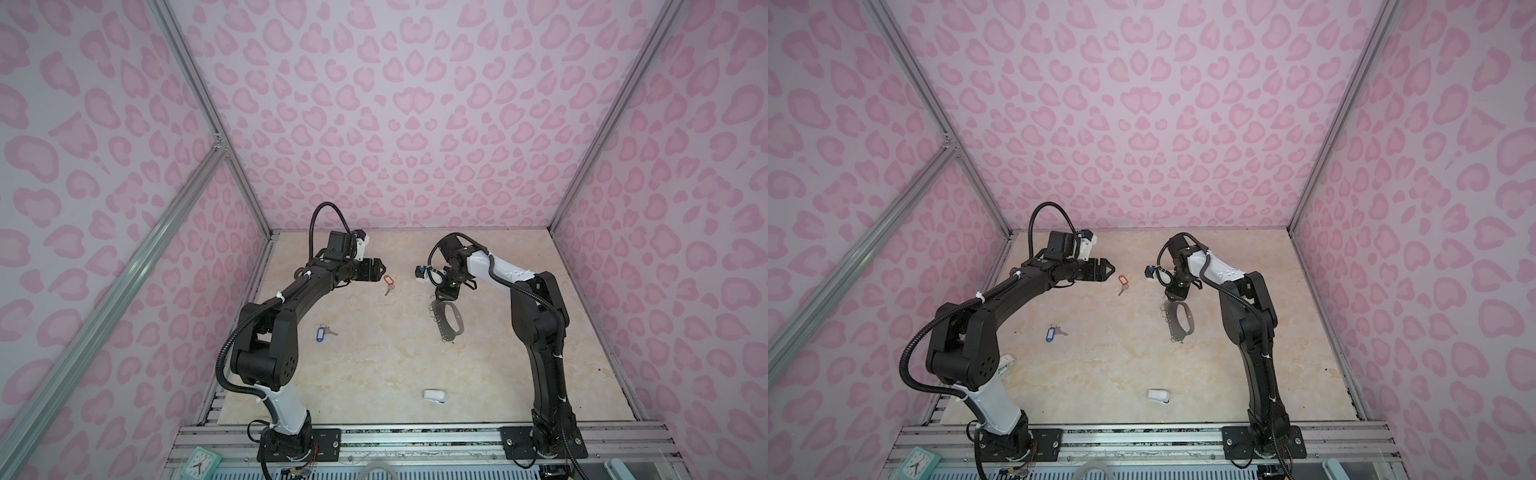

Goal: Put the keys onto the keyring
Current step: 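Lower the right gripper onto the plate's ring edge and pinch it closed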

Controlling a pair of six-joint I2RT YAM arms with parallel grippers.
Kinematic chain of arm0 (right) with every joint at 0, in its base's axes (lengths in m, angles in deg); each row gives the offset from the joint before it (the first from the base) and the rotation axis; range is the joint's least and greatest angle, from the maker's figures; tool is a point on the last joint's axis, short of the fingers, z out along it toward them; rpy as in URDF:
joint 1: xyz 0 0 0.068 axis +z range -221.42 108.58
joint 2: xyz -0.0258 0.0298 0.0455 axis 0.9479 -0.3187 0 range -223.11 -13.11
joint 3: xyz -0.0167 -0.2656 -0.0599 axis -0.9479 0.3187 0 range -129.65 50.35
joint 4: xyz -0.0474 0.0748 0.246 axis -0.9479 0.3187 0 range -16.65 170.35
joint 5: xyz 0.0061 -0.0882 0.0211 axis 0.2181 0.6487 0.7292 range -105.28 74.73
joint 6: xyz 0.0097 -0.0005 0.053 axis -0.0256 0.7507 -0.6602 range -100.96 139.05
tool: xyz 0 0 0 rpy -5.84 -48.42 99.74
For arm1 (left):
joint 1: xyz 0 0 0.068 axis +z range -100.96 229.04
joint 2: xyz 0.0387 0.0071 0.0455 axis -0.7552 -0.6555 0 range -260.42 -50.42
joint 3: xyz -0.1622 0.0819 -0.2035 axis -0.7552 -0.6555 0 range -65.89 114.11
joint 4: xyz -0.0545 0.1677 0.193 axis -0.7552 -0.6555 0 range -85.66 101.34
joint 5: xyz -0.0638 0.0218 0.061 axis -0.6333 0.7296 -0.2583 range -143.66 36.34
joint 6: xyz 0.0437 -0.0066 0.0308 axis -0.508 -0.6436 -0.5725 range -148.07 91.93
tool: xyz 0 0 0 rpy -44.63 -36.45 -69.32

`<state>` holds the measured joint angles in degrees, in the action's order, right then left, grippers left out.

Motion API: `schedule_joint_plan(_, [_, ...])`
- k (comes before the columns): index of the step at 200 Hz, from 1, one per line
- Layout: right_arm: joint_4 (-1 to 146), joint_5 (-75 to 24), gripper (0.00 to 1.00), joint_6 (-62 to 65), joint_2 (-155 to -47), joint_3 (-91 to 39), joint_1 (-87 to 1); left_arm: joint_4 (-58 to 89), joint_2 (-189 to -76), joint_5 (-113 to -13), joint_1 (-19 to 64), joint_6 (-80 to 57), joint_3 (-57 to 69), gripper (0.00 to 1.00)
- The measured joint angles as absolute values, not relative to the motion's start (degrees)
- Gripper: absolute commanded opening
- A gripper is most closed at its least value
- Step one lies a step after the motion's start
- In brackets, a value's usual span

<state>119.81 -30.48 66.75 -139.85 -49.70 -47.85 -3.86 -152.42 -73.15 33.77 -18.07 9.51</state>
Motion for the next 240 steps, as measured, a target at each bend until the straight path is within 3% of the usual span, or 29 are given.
schedule_joint_plan(162, [116.68, -29.89, 0.45, 65.90, -140.27, -48.02, -46.18, -3.93, -152.53, -73.21, 33.75, -17.65, 6.89, 0.87])
schedule_joint_plan(212, [114.08, -29.69, 0.41, 65.92, -139.09, -45.48, -45.66, -3.93, -152.51, -73.36, 33.77, -17.63, 6.76, 0.86])
schedule_joint_plan(240, [113.62, -29.91, 0.34, 65.63, -138.85, -44.85, -45.55, -3.93, -152.51, -73.45, 33.77, -17.61, 6.73, 0.86])
